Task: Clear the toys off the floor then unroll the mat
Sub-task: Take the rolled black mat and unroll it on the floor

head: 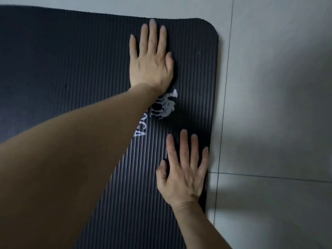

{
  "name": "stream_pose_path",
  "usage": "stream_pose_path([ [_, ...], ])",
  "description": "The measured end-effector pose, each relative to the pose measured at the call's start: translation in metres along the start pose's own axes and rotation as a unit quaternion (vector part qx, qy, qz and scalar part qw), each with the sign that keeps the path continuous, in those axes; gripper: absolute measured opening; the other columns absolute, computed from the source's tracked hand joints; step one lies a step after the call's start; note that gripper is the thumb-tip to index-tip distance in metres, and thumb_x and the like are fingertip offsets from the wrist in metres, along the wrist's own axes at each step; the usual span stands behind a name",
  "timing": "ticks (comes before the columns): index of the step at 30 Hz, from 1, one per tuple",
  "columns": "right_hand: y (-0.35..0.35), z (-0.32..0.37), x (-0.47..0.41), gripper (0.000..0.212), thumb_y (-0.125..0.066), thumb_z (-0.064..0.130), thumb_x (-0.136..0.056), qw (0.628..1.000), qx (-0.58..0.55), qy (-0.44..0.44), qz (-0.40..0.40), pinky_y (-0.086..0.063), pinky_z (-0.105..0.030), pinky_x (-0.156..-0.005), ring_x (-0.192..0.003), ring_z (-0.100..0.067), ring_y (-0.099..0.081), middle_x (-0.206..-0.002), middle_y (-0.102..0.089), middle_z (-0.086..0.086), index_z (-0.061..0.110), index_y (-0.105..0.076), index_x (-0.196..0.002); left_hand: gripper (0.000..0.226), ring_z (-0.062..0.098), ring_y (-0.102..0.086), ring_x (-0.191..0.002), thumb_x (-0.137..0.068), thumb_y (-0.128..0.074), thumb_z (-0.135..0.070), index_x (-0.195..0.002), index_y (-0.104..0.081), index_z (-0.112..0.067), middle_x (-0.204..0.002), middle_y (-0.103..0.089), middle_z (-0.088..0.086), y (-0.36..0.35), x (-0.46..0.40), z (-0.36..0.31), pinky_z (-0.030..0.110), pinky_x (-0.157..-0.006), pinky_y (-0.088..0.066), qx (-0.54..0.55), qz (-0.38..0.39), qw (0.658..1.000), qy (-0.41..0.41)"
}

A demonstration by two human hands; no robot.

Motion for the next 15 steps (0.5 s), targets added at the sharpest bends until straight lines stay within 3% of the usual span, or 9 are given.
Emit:
stream_pose_path([
  [4,0.008,-0.001,0.002,0.059,-0.038,0.035,-0.082,1.000,-0.001,0.001,-0.031,-0.016,-0.051,-0.110,-0.137,-0.030,-0.035,-0.147,-0.039,-0.008,0.021,-0.043,-0.139,0.061,0.023,0.003,-0.146,-0.094,-0.010,-0.038,-0.149,-0.001,-0.013,-0.158,0.000,0.009,-0.007,0.111,0.002,0.042,-0.117,0.004,0.009,0.035,0.997,-0.062],
  [8,0.013,-0.001,0.009,0.057,-0.037,0.033,-0.084,0.998,-0.025,-0.012,-0.058,-0.013,-0.049,-0.112,-0.138,-0.028,-0.033,-0.148,-0.039,-0.006,0.020,-0.044,-0.138,0.060,0.025,-0.008,-0.145,-0.093,-0.022,-0.034,-0.148,-0.014,-0.010,-0.156,-0.013,0.011,-0.015,0.232,0.019,0.046,-0.116,-0.006,-0.005,0.033,0.995,-0.093],
  [12,0.000,-0.007,0.012,0.060,-0.022,0.036,-0.088,1.000,0.006,-0.012,-0.016,0.001,-0.044,-0.115,-0.144,-0.024,-0.017,-0.155,-0.023,-0.003,0.023,-0.024,-0.147,0.064,0.026,-0.007,-0.145,-0.090,-0.028,-0.035,-0.149,-0.013,-0.013,-0.158,-0.008,0.007,-0.028,0.348,0.049,0.049,-0.114,-0.010,-0.023,0.043,0.995,-0.086],
  [15,-0.011,-0.009,0.063,0.062,-0.019,0.043,-0.090,0.999,0.028,-0.026,0.005,0.000,-0.047,-0.115,-0.145,-0.027,-0.013,-0.157,-0.016,-0.006,0.022,-0.012,-0.147,0.059,0.025,-0.002,-0.146,-0.095,-0.016,-0.037,-0.149,-0.009,-0.018,-0.159,0.000,0.004,-0.030,0.425,0.078,0.054,-0.113,-0.009,-0.021,0.050,0.996,-0.069],
])
Point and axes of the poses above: each hand's wrist, its own x-axis away from the middle knuckle, its own y-axis out of the back of the hand, z = x × y, the point moved 10 cm from there along -x, towards the middle knuckle
